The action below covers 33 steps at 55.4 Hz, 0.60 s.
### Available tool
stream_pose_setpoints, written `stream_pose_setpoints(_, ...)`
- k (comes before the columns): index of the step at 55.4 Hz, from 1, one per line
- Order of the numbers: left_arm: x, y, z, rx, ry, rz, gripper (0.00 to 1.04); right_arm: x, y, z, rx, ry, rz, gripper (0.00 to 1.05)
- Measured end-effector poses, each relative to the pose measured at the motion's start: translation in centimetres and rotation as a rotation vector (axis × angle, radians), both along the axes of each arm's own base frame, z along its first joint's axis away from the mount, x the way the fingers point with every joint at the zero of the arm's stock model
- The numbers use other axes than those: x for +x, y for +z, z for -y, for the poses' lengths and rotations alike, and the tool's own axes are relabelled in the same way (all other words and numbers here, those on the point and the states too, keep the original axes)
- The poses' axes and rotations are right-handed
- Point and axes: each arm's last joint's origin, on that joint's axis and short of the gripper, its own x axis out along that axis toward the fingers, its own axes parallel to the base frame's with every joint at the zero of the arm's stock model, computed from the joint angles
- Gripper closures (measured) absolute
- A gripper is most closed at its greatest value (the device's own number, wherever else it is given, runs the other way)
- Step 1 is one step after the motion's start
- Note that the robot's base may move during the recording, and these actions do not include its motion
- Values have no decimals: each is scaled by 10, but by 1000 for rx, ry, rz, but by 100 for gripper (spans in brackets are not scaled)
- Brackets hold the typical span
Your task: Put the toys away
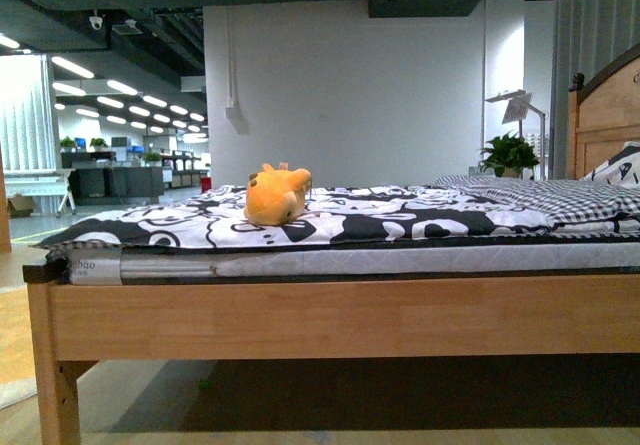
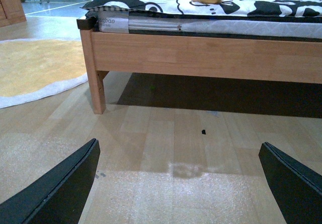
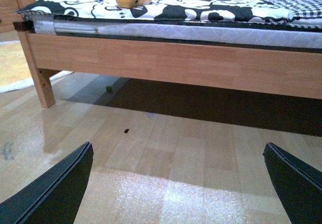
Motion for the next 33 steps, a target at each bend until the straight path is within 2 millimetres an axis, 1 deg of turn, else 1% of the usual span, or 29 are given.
stream_pose_setpoints(33,0,0,0,0,0,0,6,0,0,0,0,1,0,0)
